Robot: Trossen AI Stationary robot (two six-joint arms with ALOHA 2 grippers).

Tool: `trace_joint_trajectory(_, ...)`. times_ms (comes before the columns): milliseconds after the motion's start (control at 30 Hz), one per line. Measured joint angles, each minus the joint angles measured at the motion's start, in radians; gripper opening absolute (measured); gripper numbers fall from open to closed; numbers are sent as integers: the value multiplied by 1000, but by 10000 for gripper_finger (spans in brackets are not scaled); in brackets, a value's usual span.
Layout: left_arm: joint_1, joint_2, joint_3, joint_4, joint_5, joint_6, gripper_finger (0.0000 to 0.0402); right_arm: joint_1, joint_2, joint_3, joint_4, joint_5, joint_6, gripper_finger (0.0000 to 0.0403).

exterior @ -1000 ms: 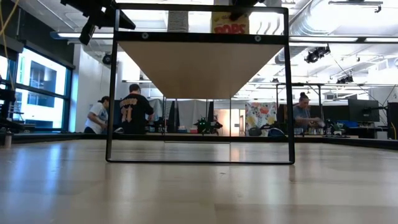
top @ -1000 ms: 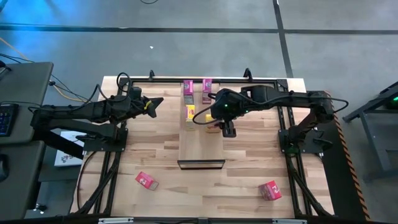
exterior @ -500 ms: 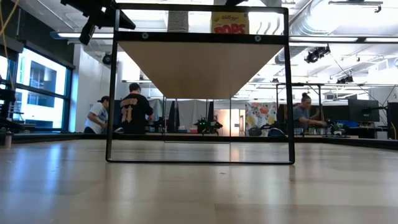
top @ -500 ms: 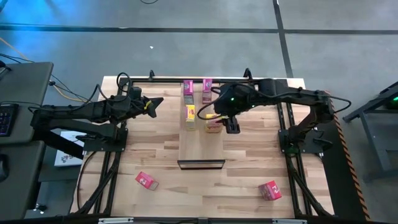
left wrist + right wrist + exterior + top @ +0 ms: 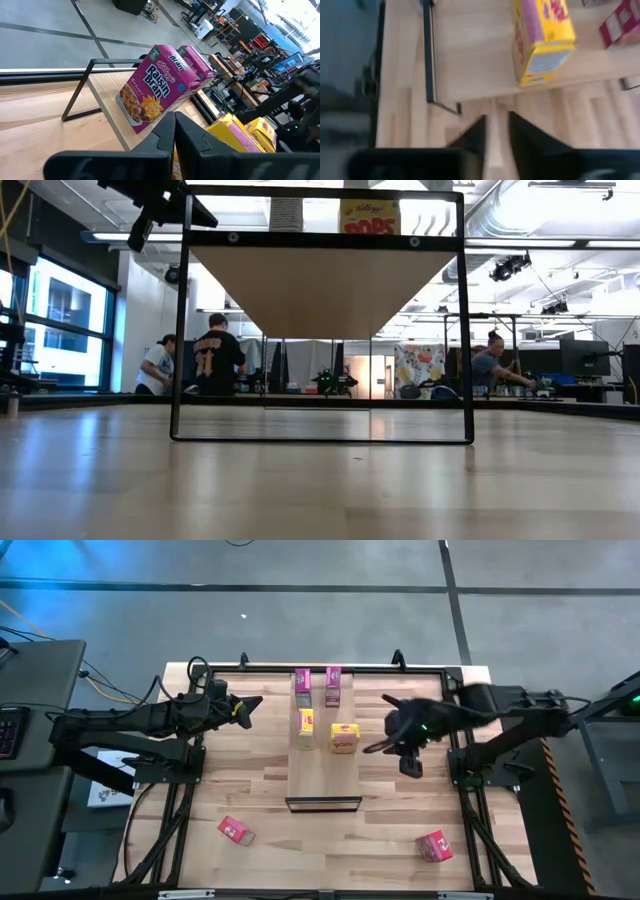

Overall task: Stack cereal on shelf
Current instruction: Put the left red cereal box on the shelf

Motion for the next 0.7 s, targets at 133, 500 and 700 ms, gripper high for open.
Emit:
trace_joint_trajectory(133,0,0,0,1,-4,0,0,44,-137,-285,308,30,215,15)
trace_joint_trajectory(500,0,0,0,1,-5,-1,0,24,-195,-760,1056,34,530,3)
trace_joint_trajectory(700,0,0,0,1,-5,-1,0,-37,-195,-785,1087,69,536,0)
